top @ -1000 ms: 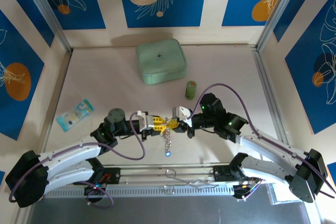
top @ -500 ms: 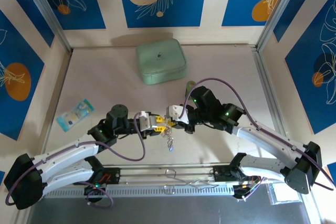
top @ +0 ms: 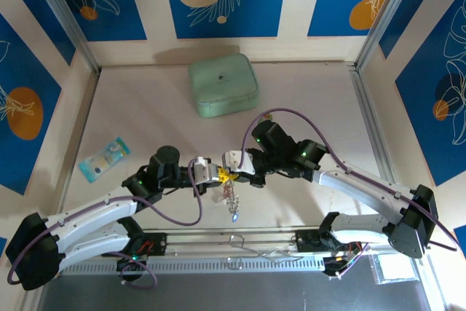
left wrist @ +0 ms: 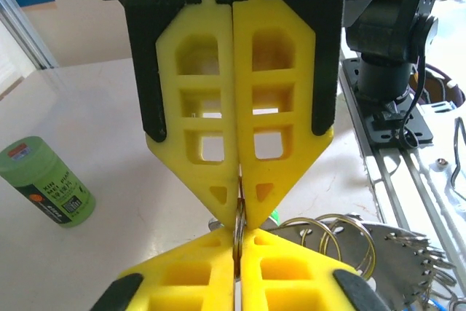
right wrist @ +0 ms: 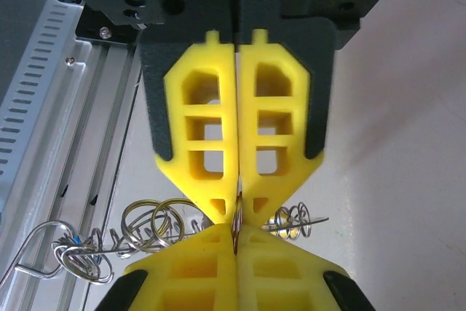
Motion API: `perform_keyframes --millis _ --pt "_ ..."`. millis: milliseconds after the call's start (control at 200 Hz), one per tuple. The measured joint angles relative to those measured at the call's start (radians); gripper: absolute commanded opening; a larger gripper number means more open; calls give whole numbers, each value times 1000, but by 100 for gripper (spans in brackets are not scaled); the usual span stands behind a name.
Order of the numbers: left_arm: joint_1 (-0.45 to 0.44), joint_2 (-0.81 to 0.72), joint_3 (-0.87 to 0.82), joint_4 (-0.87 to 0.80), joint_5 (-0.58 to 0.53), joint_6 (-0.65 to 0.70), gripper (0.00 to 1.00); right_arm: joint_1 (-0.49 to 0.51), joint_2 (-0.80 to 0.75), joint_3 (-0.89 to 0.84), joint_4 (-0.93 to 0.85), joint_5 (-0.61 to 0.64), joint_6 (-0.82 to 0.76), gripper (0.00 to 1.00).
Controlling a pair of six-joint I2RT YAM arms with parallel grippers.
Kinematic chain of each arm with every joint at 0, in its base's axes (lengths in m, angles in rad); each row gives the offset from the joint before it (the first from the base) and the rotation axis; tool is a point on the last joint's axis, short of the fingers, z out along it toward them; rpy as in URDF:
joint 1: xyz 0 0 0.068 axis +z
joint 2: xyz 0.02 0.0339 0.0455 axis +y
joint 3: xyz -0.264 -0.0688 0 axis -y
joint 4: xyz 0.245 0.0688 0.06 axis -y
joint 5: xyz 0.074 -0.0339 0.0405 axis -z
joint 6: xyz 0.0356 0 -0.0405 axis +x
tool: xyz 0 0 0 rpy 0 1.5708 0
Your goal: Put the keys on the keyring
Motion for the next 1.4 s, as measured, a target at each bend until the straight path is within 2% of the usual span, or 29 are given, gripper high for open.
perform_keyframes --millis 100,275,390,640,1130,1260,1400 --pt "0 -4 0 4 -1 5 0 -9 -14 -7 14 -14 20 31" --pt "-1 -19 -12 23 -11 3 0 -89 -138 -103 106 -114 86 39" --pt "-2 -25 -41 85 -16 -24 0 -127 -200 -167 150 -156 133 40" --pt "-2 -24 -105 210 -27 -81 0 -139 -243 -229 192 -182 208 38" --pt "-3 -6 -106 278 -26 -102 0 -104 -191 -229 245 -177 251 38" --pt "-3 -6 -106 278 -26 -102 0 -99 -171 -224 248 -147 252 34" --pt "-3 -6 -106 277 -26 -102 0 -98 -162 -217 257 -120 257 22"
